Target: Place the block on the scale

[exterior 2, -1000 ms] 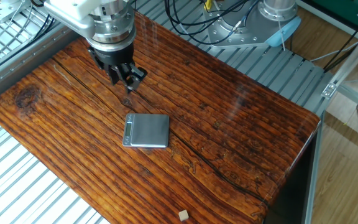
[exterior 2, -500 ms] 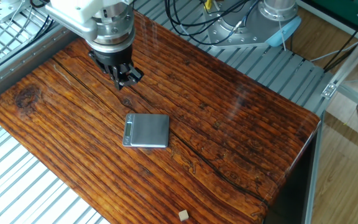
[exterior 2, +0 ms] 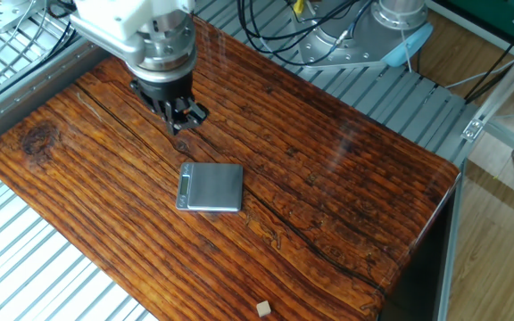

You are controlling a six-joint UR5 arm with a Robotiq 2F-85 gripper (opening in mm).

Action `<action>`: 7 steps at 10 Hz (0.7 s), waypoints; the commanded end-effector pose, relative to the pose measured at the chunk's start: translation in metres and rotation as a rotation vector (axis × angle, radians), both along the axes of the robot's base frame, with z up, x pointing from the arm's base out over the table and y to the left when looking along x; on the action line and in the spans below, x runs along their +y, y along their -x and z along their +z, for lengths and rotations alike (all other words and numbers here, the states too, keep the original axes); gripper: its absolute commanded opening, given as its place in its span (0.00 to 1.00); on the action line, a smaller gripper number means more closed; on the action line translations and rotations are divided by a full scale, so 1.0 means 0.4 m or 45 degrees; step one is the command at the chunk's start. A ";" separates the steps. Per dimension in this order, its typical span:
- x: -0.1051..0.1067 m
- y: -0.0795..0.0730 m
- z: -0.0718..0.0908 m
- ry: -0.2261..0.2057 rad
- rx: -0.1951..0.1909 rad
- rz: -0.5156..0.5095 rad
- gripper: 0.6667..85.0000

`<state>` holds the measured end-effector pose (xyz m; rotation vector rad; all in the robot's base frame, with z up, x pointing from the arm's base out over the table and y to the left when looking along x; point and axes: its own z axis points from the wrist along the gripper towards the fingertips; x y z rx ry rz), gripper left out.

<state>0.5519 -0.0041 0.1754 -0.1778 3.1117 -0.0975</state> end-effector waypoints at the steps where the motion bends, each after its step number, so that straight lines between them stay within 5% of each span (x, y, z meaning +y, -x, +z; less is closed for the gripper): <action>1: 0.044 -0.014 -0.038 -0.001 -0.045 -0.005 0.00; 4: 0.122 -0.017 -0.071 -0.071 -0.084 -0.055 0.00; 7: 0.122 -0.005 -0.061 -0.075 -0.061 -0.068 0.00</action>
